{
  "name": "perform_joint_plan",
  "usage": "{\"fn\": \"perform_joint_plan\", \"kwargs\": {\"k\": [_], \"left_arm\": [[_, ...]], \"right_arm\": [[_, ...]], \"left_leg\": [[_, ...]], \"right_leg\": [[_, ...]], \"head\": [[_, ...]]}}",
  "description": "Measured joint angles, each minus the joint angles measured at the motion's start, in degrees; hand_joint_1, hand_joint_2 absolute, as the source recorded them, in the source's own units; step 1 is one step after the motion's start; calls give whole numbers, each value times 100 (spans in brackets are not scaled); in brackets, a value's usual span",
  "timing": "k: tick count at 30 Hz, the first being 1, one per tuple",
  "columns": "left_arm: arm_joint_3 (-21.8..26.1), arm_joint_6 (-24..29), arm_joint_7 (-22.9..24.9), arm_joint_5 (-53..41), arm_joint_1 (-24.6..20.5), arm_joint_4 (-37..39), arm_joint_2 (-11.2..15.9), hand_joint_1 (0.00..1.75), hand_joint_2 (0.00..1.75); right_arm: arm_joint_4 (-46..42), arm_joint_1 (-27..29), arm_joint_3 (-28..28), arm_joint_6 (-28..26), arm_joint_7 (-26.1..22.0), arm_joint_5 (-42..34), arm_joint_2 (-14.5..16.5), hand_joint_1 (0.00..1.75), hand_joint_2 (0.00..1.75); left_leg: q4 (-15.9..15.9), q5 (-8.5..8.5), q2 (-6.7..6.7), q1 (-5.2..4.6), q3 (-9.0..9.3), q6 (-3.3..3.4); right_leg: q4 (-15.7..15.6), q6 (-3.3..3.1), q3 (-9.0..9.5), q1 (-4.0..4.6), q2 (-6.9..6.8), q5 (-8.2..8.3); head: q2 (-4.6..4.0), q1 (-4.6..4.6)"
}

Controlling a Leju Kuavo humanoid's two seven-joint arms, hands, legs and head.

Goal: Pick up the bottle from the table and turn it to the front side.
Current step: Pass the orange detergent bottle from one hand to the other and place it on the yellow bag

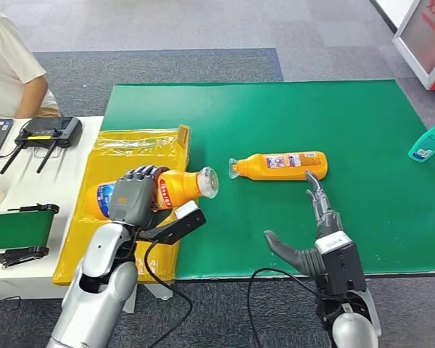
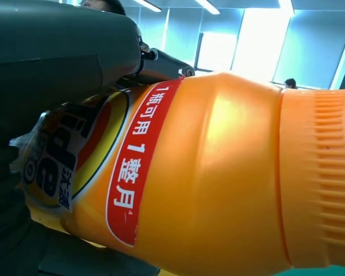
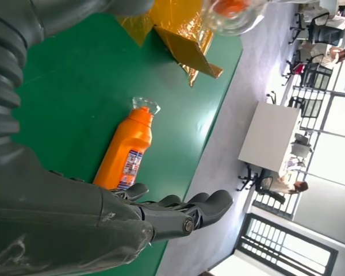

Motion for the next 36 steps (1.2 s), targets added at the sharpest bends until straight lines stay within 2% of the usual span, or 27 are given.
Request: {"fn": "perform_joint_plan", "kwargs": {"k": [14, 23, 29, 36], "left_arm": [[-109, 157, -106, -381, -265, 988, 184, 175, 175], [-206, 197, 105, -381, -628, 1706, 295, 175, 175], [-296, 196, 413, -381, -947, 2215, 591, 175, 175], [-299, 196, 492, -381, -1076, 2571, 851, 175, 175]], "right_arm": [[197, -354, 485, -108, 101, 23, -4, 0, 175], [284, -403, 539, -113, 101, -100, -9, 0, 175], [302, -421, 540, -113, 92, -171, -25, 0, 175], [336, -453, 538, -113, 89, -197, -58, 0, 175]], "left_leg": [[0, 2, 0, 0, -1, -2], [0, 3, 0, 0, -1, -4], [0, 6, 0, 0, 0, -7], [0, 6, 0, 1, -1, -8]], "right_leg": [[0, 0, -1, 0, 0, 0], [1, 0, -1, 1, 0, 1], [2, -2, -1, 3, 1, 2], [2, -2, -1, 3, 0, 2]], "head": [[0, 0], [0, 0], [0, 0], [0, 0]]}}
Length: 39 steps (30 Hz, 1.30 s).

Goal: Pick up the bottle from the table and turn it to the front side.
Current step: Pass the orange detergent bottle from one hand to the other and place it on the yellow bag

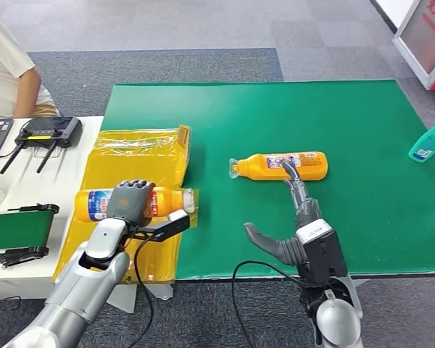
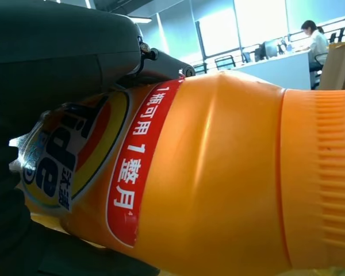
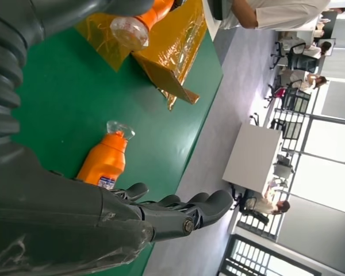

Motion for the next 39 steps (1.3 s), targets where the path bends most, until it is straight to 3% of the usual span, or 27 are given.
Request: {"fn": "perform_joint_plan", "kwargs": {"k": [16, 39], "left_arm": [[298, 31, 45, 0, -41, 381, 206, 175, 175], [437, 70, -80, 0, -343, 884, -308, 175, 175]], "right_arm": [[0, -8, -25, 7, 8, -30, -5, 0, 175], [2, -107, 76, 13, 99, 35, -5, 0, 175]], "left_leg": [[0, 1, 0, 0, 0, -1], [0, 1, 0, 0, 0, -1]], "right_leg": [[0, -2, 0, 1, 0, 1], [0, -2, -1, 1, 0, 2]], "head": [[0, -1], [0, -1]]}}
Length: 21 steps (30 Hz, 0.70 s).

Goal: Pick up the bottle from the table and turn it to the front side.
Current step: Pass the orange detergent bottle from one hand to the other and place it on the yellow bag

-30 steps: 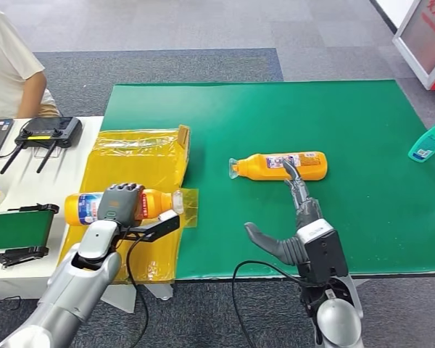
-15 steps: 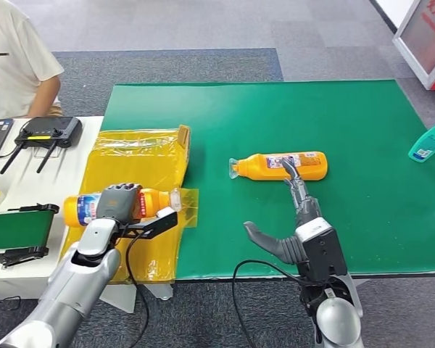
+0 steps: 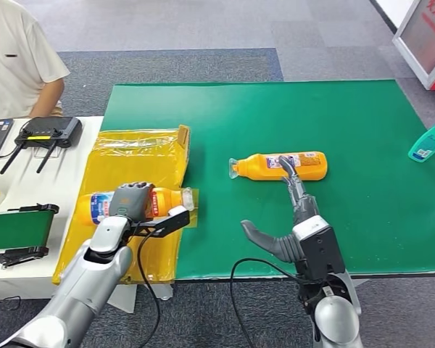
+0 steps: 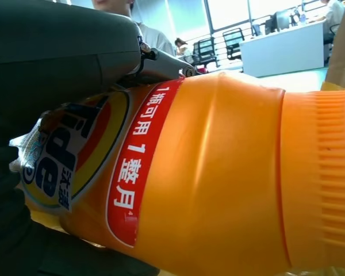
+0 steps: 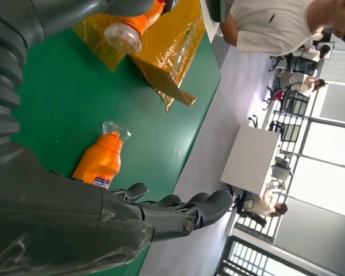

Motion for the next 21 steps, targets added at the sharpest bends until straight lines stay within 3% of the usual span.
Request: {"fn": "perform_joint_plan", "kwargs": {"k": [2, 4, 6, 8, 21], "left_arm": [[0, 6, -28, 0, -26, 46, -33, 175, 175], [0, 10, -42, 0, -47, 82, -62, 128, 175], [-1, 2, -43, 0, -60, 111, -87, 41, 175], [-2, -15, -43, 0, -62, 133, -107, 0, 175], [-9, -23, -50, 0, -62, 162, -154, 0, 175]], "right_arm": [[5, -1, 5, 1, 2, -1, 0, 0, 175], [15, -1, 9, 1, 4, -2, 0, 0, 175], [25, 1, 11, 0, 4, -7, 0, 0, 175], [31, 3, 11, -1, 3, -16, 0, 0, 175], [46, 35, -3, -7, -19, -99, 0, 0, 175]], "left_leg": [[0, 0, 0, 0, 0, 0], [0, 0, 0, 0, 0, 0], [0, 0, 0, 0, 0, 0], [0, 0, 0, 0, 0, 0], [0, 0, 0, 0, 0, 0]], "right_leg": [[0, 0, 0, 0, 0, 0], [0, 0, 0, 0, 0, 0], [0, 0, 0, 0, 0, 0], [0, 0, 0, 0, 0, 0], [0, 0, 1, 0, 0, 0]], "head": [[0, 0], [0, 0], [0, 1], [0, 0], [0, -1]]}}
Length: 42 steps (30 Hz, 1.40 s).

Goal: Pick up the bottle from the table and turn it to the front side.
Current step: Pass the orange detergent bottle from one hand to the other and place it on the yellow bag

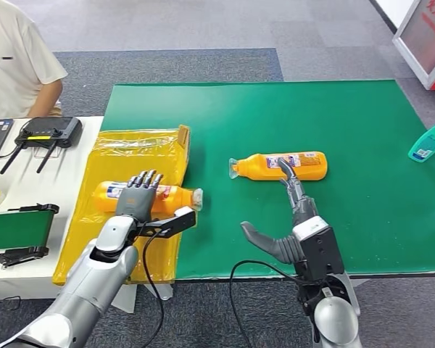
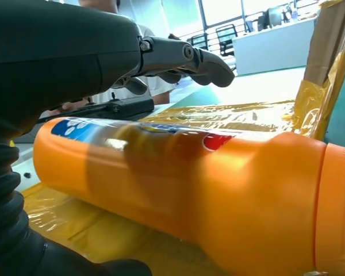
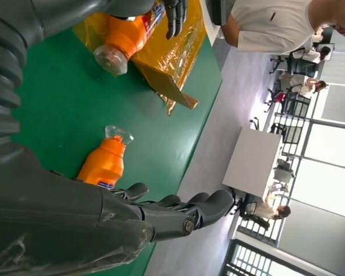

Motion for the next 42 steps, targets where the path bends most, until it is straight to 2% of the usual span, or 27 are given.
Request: {"fn": "perform_joint_plan", "kwargs": {"k": [11, 17, 21, 30, 34, 42], "left_arm": [[62, 31, -282, 44, 166, -90, -23, 0, 175], [147, -72, -449, 111, 259, -278, -100, 0, 175], [164, -250, -698, 467, 326, -485, -228, 0, 175], [26, -698, -1125, 1873, 1019, -2054, -567, 0, 175], [-120, -761, -1240, 2321, 1395, -2675, -564, 0, 175], [-180, -807, -1780, 3872, 2318, -3974, -483, 0, 175]], "right_arm": [[-2, 4, -50, -7, -49, -91, 0, 0, 175], [-2, 21, -81, 1, -58, -92, 0, 0, 175], [-3, 22, -97, 2, -44, -84, 0, 0, 175], [-115, 171, -197, -60, -8, -37, 0, 0, 175], [-153, 258, -246, -92, -9, 5, 0, 0, 175], [-216, 459, -343, -178, 5, -22, 1, 0, 175]], "left_leg": [[0, 0, 0, 0, 0, 0], [0, 0, 0, 0, 0, 0], [0, 0, 0, 0, 0, 0], [0, -5, 0, -1, -1, 5], [0, -5, 0, -1, -1, 4], [0, -6, 0, -1, -2, 5]], "right_leg": [[0, 0, 0, 0, 0, 0], [0, 0, 1, 0, 0, 0], [0, 1, 1, -1, -1, 1], [-2, 1, -1, -4, 0, -1], [-2, 1, 0, -3, 0, -2], [-2, 4, 1, -3, 0, -5]], "head": [[0, 0], [0, 1], [0, 1], [0, 1], [0, 1], [0, 1]]}}
